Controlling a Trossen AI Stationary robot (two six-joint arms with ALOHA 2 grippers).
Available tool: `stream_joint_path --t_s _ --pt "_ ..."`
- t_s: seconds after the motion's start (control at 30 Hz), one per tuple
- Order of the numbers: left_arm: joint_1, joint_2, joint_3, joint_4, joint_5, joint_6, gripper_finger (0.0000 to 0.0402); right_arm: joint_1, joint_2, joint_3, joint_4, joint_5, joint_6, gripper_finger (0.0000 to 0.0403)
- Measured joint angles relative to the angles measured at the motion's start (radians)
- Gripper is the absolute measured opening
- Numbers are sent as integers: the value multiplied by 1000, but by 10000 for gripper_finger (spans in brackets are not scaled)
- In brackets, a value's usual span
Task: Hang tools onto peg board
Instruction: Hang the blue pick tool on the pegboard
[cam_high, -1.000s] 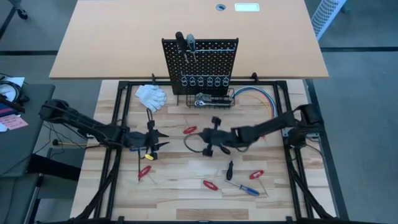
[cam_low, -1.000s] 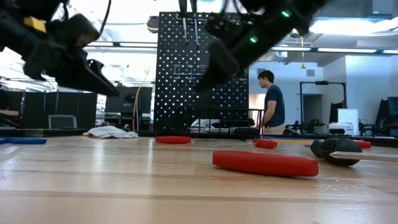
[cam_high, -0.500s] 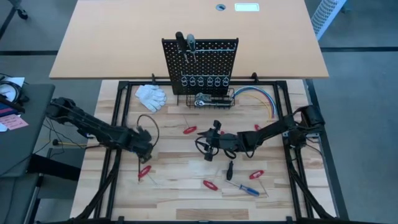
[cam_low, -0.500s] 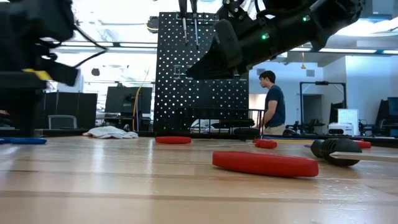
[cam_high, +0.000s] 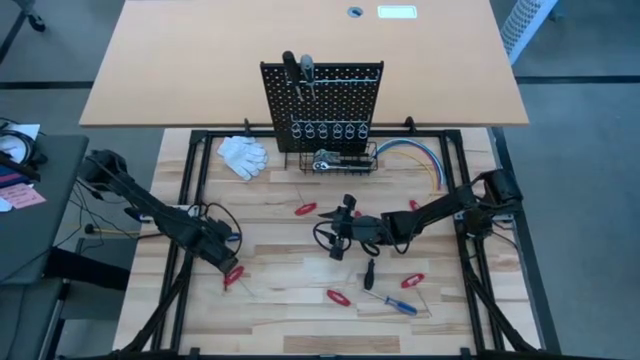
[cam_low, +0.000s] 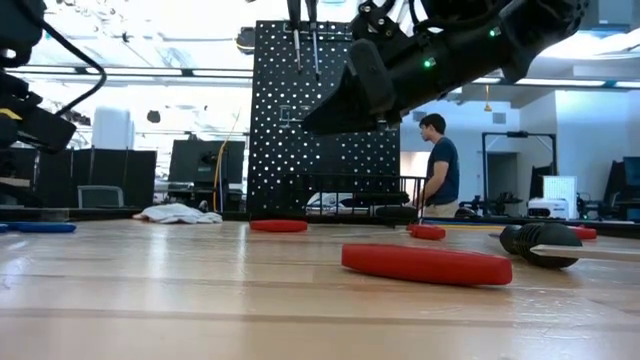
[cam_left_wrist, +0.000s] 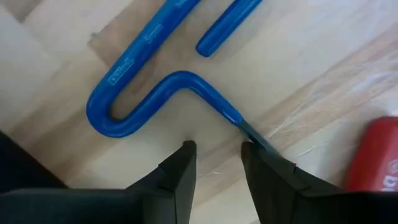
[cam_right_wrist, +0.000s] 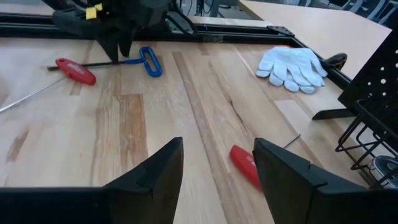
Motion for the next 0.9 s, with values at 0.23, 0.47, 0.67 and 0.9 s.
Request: stream_joint_path --t_s 0.23,0.47,0.67,0.9 --pt "31 17 2 4 -71 80 117 -6 0 0 10 0 0 202" --pt "64 23 -8 127 -317 157 91 -6 0 0 27 0 0 202" --pt "113 26 -14 263 -488 290 73 -6 0 0 25 -1 0 202" --pt "234 24 -11 565 -533 634 65 -6 0 0 24 -1 0 202"
